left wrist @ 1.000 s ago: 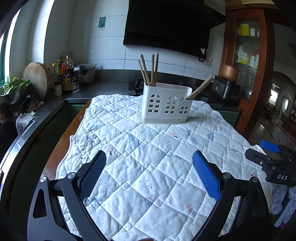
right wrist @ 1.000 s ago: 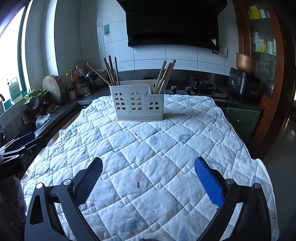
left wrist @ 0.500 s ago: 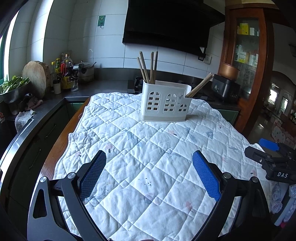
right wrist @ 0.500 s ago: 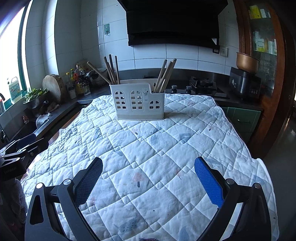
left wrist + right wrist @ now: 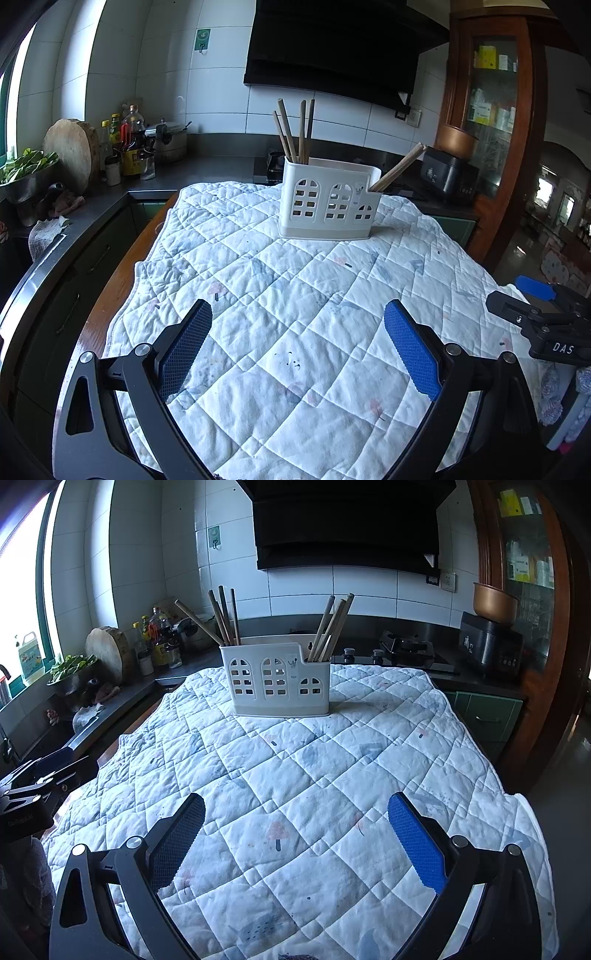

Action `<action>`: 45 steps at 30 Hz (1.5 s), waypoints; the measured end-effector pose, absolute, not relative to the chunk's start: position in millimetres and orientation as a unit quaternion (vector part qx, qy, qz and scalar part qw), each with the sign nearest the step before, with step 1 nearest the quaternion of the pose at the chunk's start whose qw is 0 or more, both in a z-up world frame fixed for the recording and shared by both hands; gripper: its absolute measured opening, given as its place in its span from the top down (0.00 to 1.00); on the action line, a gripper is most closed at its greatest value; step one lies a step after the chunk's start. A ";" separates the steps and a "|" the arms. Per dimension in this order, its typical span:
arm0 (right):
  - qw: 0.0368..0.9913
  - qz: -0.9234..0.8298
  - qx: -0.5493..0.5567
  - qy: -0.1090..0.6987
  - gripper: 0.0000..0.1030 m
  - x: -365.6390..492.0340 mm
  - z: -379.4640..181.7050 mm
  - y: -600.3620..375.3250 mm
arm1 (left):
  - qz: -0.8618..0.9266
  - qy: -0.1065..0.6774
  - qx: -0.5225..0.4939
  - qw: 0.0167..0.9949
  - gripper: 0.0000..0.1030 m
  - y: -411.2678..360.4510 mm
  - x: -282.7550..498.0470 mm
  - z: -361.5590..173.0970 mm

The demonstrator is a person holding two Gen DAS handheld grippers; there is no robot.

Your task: Organize utensils

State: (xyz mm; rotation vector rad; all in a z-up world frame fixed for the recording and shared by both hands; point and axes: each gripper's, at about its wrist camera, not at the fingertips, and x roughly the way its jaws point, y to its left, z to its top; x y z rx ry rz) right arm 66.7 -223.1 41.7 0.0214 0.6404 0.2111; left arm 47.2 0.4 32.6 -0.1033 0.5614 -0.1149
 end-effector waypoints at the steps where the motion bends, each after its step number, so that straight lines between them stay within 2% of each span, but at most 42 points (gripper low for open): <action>1: 0.944 0.104 0.010 0.314 0.07 66.6 41.9 -222.8 | -0.057 0.277 -0.050 0.958 0.09 -0.4 47.5 32.3; 45: 0.941 0.107 0.003 0.322 0.07 67.7 34.9 -220.5 | -0.070 0.278 -0.058 0.956 0.09 -1.7 49.0 28.8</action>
